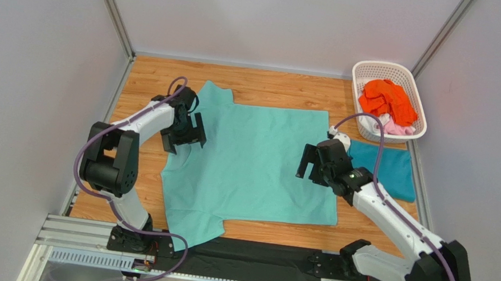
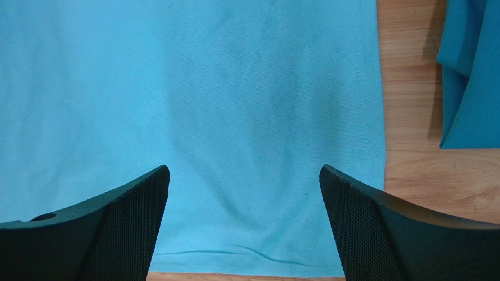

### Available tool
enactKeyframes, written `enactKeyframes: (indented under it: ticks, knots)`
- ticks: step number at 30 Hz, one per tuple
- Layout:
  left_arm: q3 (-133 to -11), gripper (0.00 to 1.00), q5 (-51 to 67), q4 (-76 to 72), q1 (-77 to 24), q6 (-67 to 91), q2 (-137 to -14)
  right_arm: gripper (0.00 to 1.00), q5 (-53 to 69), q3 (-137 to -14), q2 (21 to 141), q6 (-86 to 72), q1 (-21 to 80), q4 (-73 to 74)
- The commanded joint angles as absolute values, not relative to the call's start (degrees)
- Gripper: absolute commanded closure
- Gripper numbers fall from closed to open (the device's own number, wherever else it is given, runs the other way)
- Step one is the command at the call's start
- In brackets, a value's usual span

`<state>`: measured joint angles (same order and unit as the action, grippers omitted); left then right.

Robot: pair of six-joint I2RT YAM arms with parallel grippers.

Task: Fold and stack the t-shirts
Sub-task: Flatten the tshirt out, then fold the tshirt

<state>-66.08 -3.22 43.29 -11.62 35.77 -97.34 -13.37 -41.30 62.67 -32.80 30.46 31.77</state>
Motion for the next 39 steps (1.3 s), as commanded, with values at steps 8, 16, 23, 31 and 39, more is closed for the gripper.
enactKeyframes:
  ticks: [8,16,23,31,39]
  knots:
    - [-71.4,0.00,-4.0,42.3,-11.3,35.6,-106.7,0.00,-5.8,-51.3,85.1,-27.9,24.4,25.8]
    - [-80.8,0.00,-5.1,46.2,-9.4,34.3,-114.2,0.00,-1.8,-57.8,97.2,-25.5,22.2,24.6]
    - [-90.4,0.00,-6.6,49.6,-8.9,33.4,-120.9,0.00,1.2,-63.7,105.4,-25.0,19.9,24.6]
    - [-103.9,0.00,-5.2,53.3,-7.3,32.7,-128.1,0.00,2.1,-72.5,111.4,-23.0,18.0,27.5]
    - [-101.1,0.00,-3.0,56.3,-7.2,34.9,-117.1,0.00,0.6,-73.8,100.7,-20.7,18.4,30.7]
